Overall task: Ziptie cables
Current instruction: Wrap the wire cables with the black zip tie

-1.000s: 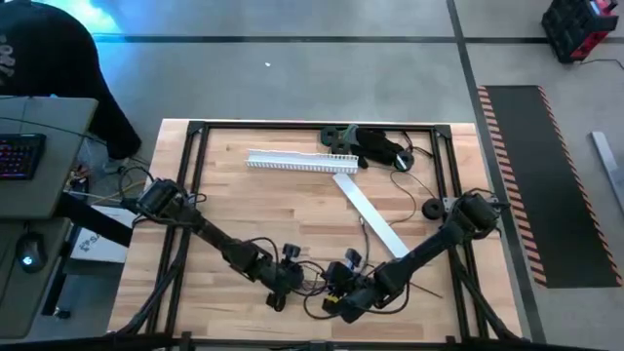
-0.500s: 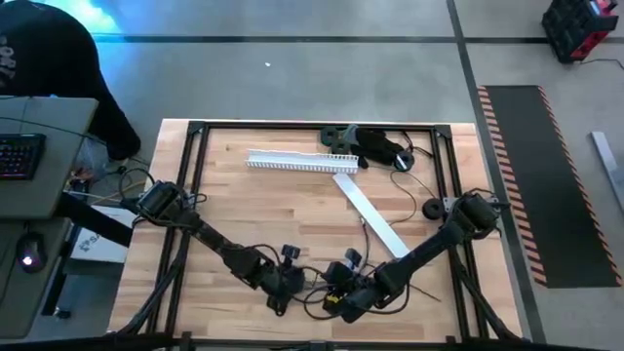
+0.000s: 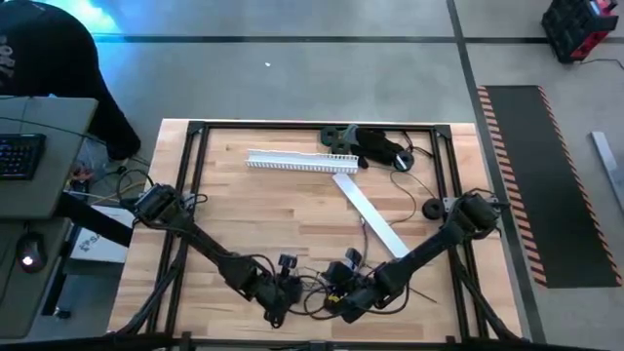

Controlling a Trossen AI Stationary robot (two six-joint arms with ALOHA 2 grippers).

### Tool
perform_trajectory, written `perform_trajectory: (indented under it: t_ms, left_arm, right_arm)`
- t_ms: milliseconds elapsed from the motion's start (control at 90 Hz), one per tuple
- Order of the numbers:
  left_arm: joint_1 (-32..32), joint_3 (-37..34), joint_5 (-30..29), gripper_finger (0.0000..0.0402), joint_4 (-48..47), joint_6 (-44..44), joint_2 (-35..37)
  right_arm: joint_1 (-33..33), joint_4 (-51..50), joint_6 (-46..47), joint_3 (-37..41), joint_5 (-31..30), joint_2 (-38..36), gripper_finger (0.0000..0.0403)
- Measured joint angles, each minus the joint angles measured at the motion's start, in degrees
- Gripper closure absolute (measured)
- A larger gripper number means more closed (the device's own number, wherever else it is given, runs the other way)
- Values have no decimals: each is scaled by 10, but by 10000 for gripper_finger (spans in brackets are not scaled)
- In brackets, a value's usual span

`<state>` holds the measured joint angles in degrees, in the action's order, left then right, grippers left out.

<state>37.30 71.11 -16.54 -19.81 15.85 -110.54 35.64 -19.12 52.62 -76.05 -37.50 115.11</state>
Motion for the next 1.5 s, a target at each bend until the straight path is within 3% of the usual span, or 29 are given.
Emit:
perform_trajectory:
  t_ms: [111, 411, 667, 811, 889, 1156, 1267, 1344, 1500]
  left_arm:
    - [14, 0, 9, 401, -1, 15, 0]
    - [36, 0, -57, 398, 1, 44, 0]
    - [27, 0, -98, 337, 6, 50, 0]
    - [20, 0, -198, 319, -4, 95, 0]
    - [16, 1, -225, 321, -22, 110, 1]
    - [6, -25, -234, 368, -141, 244, 2]
    - [3, -74, -215, 392, -68, 237, 2]
    - [-2, -116, -180, 399, 21, 210, 2]
    - [-10, -186, -176, 401, 200, 155, 3]
  right_arm:
    - [0, -23, 29, 0, 6, 0, 403]
    - [0, -38, 38, 0, 25, 0, 403]
    - [0, 3, -11, 0, 6, 0, 403]
    - [0, 39, -50, 0, -17, 0, 403]
    - [0, 48, -56, 0, -28, 0, 403]
    - [-9, 84, -48, 0, -38, 15, 403]
    - [-8, 116, -64, 0, -25, 23, 403]
    - [-7, 116, -66, 0, -25, 24, 403]
    - [-5, 116, -66, 0, -33, 24, 403]
